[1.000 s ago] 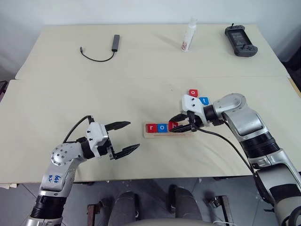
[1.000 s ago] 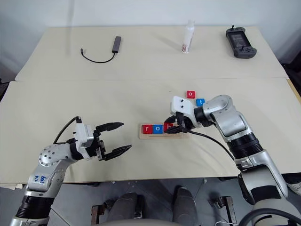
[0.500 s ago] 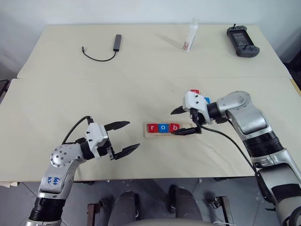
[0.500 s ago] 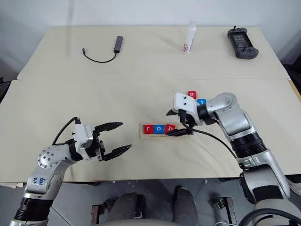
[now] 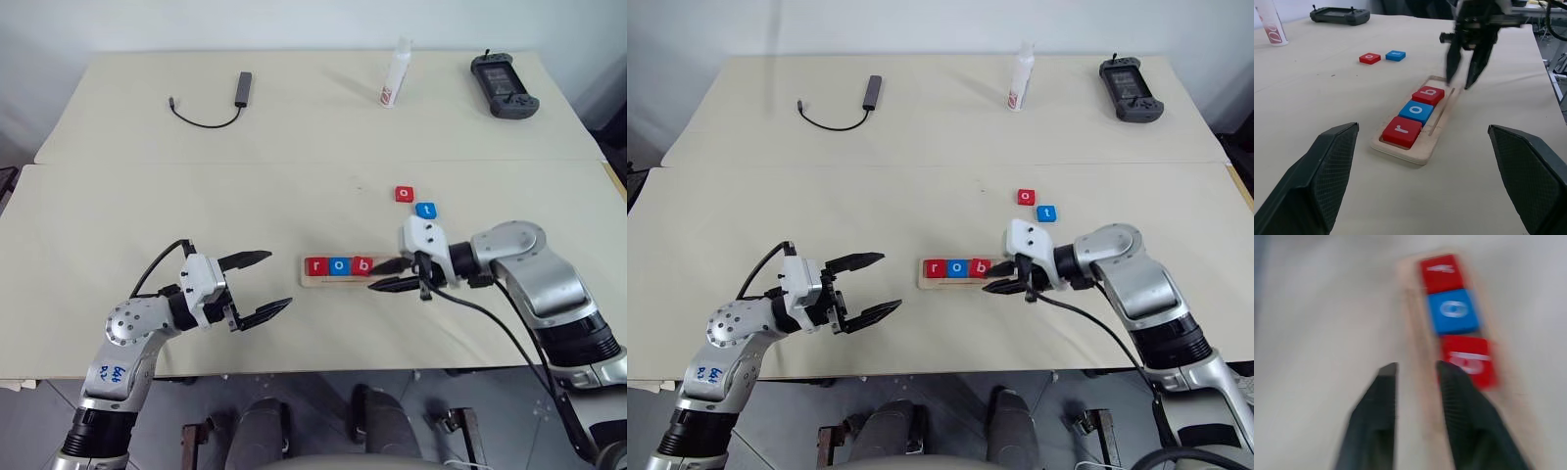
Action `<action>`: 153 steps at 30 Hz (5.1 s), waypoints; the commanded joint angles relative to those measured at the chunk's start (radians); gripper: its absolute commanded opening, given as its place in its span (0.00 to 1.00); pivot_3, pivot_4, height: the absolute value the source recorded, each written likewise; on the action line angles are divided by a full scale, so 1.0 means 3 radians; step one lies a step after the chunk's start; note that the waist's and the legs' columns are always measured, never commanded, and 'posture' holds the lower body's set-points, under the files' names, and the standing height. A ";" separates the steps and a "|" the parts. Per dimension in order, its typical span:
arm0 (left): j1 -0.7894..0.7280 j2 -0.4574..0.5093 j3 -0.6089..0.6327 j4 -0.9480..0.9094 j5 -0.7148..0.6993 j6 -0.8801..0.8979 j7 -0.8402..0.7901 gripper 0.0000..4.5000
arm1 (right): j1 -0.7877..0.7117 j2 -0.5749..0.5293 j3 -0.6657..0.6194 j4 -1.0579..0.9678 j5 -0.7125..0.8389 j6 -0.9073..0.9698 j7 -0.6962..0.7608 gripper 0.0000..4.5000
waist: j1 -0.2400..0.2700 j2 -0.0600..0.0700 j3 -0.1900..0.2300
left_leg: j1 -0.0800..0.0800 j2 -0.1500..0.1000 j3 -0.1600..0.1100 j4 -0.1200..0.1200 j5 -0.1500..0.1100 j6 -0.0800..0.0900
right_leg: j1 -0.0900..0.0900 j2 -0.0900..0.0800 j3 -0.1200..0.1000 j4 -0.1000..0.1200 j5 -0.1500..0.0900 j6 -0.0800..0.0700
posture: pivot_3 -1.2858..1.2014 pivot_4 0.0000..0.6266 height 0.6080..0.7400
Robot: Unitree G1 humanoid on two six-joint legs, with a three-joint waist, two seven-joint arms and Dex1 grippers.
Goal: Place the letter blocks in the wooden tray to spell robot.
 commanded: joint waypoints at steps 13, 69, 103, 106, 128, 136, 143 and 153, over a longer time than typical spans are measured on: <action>0.0029 0.0033 0.0021 -0.0128 0.0008 0.0015 0.0004 1.00 | -0.0241 0.0069 0.0114 0.0200 -0.0200 -0.0057 -0.0290 0.00 | 0.0000 0.0000 0.0000 | 0.0000 0.0000 0.0000 0.0000 0.0000 0.0000 | 0.0000 0.0000 0.0000 0.0000 0.0000 0.0000 | 0.52 0.24 1.00; -0.0663 0.0057 0.0024 0.0710 -0.0070 -0.0035 -0.0445 1.00 | 0.2381 0.0447 -0.2793 0.0128 0.0531 -0.1806 -0.1242 0.99 | 0.0043 -0.0001 -0.0001 | 0.0017 0.0004 0.0012 -0.0010 0.0001 -0.0002 | 0.0006 0.0007 0.0011 -0.0002 0.0001 0.0001 | 0.52 0.24 1.00; -0.0250 -0.0175 0.0000 0.0167 0.0012 -0.0042 0.0021 1.00 | -0.1381 -0.0007 -0.0514 0.2177 -0.0293 0.0003 -0.1180 0.99 | -0.0081 0.0000 -0.0001 | 0.0006 0.0004 0.0024 -0.0010 -0.0001 0.0003 | -0.0010 0.0004 0.0022 0.0001 0.0001 0.0000 | 0.52 0.24 1.00; -0.0262 -0.0172 0.0000 0.0176 0.0019 -0.0047 0.0024 1.00 | -0.1376 -0.0004 -0.0528 0.2144 -0.0281 0.0031 -0.1150 0.99 | -0.0082 0.0000 -0.0001 | 0.0005 0.0004 0.0022 -0.0010 -0.0001 0.0003 | -0.0010 0.0004 0.0020 0.0001 0.0001 0.0000 | 0.52 0.24 1.00; -0.0191 -0.0173 -0.0009 0.0100 0.0017 -0.0036 0.0094 1.00 | -0.1742 0.1181 -0.0794 0.2547 -0.0462 0.0875 -0.3031 0.99 | -0.0110 0.0001 -0.0001 | 0.0002 0.0004 0.0018 -0.0012 0.0000 0.0000 | -0.0011 0.0006 0.0016 0.0002 0.0001 0.0000 | 0.52 0.24 1.00; -0.0202 -0.0173 -0.0006 0.0108 0.0023 -0.0056 0.0117 1.00 | -0.1717 0.1322 -0.0827 0.2379 -0.0412 0.1050 -0.3108 0.77 | -0.0120 0.0001 -0.0001 | 0.0003 0.0004 0.0018 -0.0012 0.0000 -0.0001 | -0.0011 0.0006 0.0016 0.0002 0.0001 0.0000 | 0.52 0.24 1.00; -0.0311 -0.0211 -0.0053 0.0216 0.0063 -0.0097 0.0106 1.00 | -0.1673 0.1265 -0.1073 0.2107 -0.0312 0.1055 -0.3226 0.39 | -0.0103 0.0001 -0.0001 | 0.0001 0.0004 0.0018 -0.0012 0.0000 -0.0001 | -0.0011 0.0006 0.0016 0.0002 0.0001 0.0000 | 0.52 0.24 1.00; -0.0544 -0.0285 -0.0214 0.0493 0.0042 -0.0119 -0.0169 1.00 | -0.0775 0.0859 -0.1419 -0.0101 0.0115 0.2558 -0.3147 0.39 | -0.0070 0.0001 -0.0001 | -0.0003 0.0003 0.0012 -0.0013 0.0000 -0.0001 | -0.0011 0.0006 0.0010 -0.0002 0.0001 0.0000 | 0.52 0.24 1.00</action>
